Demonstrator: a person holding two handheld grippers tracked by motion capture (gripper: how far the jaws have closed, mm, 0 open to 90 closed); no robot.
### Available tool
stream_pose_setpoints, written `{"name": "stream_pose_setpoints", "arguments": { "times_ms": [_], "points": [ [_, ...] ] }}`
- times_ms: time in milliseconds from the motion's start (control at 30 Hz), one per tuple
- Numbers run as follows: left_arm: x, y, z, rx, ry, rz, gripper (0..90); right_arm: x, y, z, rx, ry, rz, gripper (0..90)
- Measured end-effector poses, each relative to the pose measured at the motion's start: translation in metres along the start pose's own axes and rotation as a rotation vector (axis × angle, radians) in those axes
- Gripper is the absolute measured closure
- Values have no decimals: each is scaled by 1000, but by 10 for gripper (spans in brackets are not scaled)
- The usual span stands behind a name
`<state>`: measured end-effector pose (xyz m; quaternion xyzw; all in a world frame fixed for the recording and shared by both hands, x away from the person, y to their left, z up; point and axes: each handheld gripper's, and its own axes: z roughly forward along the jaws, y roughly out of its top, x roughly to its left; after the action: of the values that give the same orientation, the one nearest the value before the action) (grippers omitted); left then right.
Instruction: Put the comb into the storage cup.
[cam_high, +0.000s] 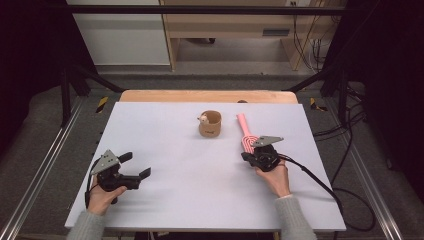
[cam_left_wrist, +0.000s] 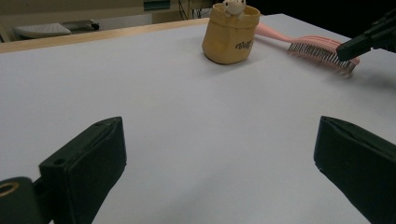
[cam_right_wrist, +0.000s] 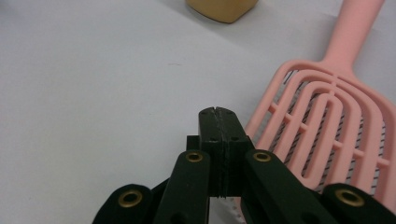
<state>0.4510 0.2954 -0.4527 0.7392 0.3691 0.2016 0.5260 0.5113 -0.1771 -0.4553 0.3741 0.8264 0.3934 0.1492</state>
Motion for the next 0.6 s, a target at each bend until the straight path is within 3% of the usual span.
{"name": "stream_pose_setpoints", "arguments": {
  "times_ms": [600],
  "points": [
    [0,0,0,0,-1,0,22,-19,-16,-18,-3,-38,75,900]
  ]
}}
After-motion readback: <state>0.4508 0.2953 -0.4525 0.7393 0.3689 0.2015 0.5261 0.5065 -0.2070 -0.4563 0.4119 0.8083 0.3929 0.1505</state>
